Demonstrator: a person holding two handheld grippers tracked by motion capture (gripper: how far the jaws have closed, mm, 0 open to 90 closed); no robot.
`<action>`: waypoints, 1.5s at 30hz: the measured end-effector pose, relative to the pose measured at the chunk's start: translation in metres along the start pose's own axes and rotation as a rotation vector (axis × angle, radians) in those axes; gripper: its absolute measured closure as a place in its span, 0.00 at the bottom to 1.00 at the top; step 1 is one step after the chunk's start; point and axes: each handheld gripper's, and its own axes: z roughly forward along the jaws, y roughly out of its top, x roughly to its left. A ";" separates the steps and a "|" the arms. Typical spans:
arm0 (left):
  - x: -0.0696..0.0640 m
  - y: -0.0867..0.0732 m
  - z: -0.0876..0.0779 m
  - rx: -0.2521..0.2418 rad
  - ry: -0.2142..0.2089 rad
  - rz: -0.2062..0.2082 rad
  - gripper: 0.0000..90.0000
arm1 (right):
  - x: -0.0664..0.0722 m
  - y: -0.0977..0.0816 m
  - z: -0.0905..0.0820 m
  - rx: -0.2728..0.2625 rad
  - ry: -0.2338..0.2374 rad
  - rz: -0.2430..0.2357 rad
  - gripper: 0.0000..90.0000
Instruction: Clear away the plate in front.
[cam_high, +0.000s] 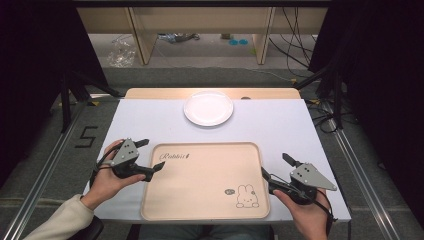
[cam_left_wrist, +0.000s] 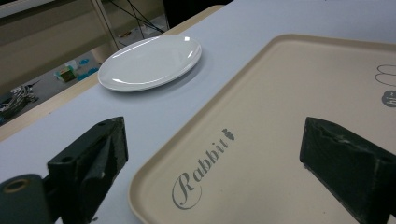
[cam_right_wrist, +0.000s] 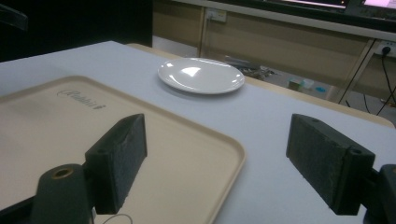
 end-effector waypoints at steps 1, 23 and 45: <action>0.001 0.001 0.001 0.000 -0.008 -0.002 0.10 | 0.000 0.000 0.001 -0.006 -0.005 0.001 0.24; 0.003 0.036 0.054 0.141 -0.005 0.165 0.16 | 0.004 0.001 0.007 0.015 -0.014 -0.066 0.27; 0.011 0.062 0.108 0.237 0.034 0.304 0.17 | 0.005 0.000 0.008 0.023 0.006 -0.056 0.27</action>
